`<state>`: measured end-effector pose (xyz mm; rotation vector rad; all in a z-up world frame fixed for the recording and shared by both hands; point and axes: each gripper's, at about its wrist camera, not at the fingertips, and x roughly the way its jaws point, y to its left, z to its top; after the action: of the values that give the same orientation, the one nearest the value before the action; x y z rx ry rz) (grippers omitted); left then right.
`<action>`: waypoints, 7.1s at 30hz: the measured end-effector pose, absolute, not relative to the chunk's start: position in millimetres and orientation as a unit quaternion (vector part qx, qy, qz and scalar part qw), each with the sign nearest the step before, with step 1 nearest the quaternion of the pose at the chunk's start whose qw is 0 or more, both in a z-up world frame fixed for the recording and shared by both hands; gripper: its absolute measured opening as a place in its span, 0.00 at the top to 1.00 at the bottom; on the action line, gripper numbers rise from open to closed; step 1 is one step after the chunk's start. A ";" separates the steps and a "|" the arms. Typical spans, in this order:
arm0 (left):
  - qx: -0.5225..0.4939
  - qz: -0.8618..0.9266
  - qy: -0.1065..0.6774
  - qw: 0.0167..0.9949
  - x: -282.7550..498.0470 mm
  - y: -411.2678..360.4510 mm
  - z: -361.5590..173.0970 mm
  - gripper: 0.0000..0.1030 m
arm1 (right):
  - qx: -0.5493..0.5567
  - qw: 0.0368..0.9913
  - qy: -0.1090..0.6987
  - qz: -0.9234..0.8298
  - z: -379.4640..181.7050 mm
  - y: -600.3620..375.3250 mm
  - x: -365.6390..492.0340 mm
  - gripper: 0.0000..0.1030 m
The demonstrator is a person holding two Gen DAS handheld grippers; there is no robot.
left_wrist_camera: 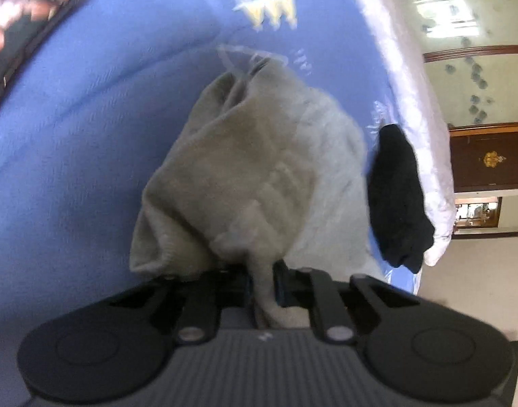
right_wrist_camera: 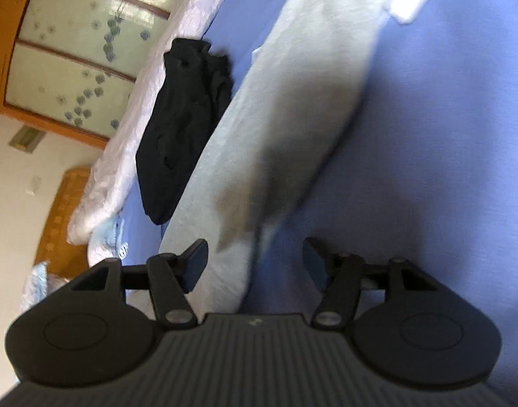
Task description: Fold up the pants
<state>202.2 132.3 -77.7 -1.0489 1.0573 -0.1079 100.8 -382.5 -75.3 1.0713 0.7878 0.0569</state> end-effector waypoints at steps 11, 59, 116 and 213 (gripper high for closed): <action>-0.474 -0.061 0.432 0.765 183.8 151.5 -14.7 0.96 | 0.463 0.803 0.375 0.011 -62.1 -332.2 115.5 0.87; -0.200 -0.037 0.379 0.903 238.1 94.8 25.2 0.96 | 0.191 0.947 0.257 0.015 -25.9 -317.9 179.5 0.93; 0.020 0.110 0.361 0.926 286.5 41.0 -73.1 0.90 | 0.481 0.830 0.231 -0.164 -79.6 -656.8 173.0 0.38; 0.121 -0.034 0.451 0.884 208.5 -171.6 -58.9 0.26 | 0.330 0.884 0.317 0.098 -71.8 -366.6 69.0 0.80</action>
<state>208.5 -171.6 -58.9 0.2513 0.9380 -0.0707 69.0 -366.6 -71.8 0.6866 0.6603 0.2050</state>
